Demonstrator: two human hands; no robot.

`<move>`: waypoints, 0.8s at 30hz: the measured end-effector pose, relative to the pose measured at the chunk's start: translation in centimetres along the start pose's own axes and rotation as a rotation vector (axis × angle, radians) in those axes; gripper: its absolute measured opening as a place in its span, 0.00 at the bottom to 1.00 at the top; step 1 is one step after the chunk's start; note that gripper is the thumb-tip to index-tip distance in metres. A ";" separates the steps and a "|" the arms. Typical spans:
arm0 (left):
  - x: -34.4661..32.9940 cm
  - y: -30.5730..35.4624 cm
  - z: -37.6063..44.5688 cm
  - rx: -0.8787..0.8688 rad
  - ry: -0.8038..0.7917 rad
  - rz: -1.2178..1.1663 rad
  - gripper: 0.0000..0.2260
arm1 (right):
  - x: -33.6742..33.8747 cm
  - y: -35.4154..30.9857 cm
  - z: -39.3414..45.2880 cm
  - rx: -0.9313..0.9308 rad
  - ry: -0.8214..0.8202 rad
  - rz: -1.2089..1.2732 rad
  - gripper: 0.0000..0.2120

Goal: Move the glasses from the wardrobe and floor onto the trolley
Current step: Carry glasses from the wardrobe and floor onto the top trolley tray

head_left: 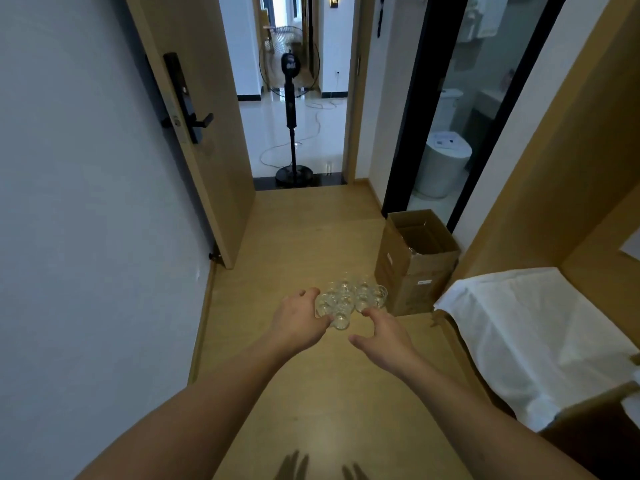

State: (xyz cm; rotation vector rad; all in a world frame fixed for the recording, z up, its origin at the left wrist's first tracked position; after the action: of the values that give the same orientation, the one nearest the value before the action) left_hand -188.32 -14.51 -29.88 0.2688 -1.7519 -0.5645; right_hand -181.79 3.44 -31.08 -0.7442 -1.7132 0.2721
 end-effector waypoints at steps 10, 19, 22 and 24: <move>-1.1 -2.5 10.4 0.081 -0.056 -0.032 0.31 | -1.2 -0.1 11.0 -0.058 -0.069 0.007 0.31; -2.4 -1.3 24.1 0.141 -0.118 0.007 0.31 | 0.3 1.5 25.6 -0.105 -0.135 0.073 0.30; -2.9 -0.7 28.0 0.179 -0.143 0.015 0.30 | 0.3 2.4 29.7 -0.134 -0.174 0.077 0.29; -3.5 -0.7 30.3 0.202 -0.164 0.018 0.30 | 0.1 2.7 32.3 -0.140 -0.198 0.087 0.28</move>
State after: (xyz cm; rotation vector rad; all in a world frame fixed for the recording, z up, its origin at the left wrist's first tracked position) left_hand -216.52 -6.51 -38.27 0.3550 -1.9719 -0.4054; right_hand -211.18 12.13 -41.71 -0.9211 -1.9045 0.2958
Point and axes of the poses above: each hand's wrist, its own z-axis towards the middle knuckle, its own x-axis out of the back of the hand, y = z × x, the point moved 6 cm from there along z, towards the middle knuckle, and after that the axes turned 1 degree about -y, right-handed, at the moved point
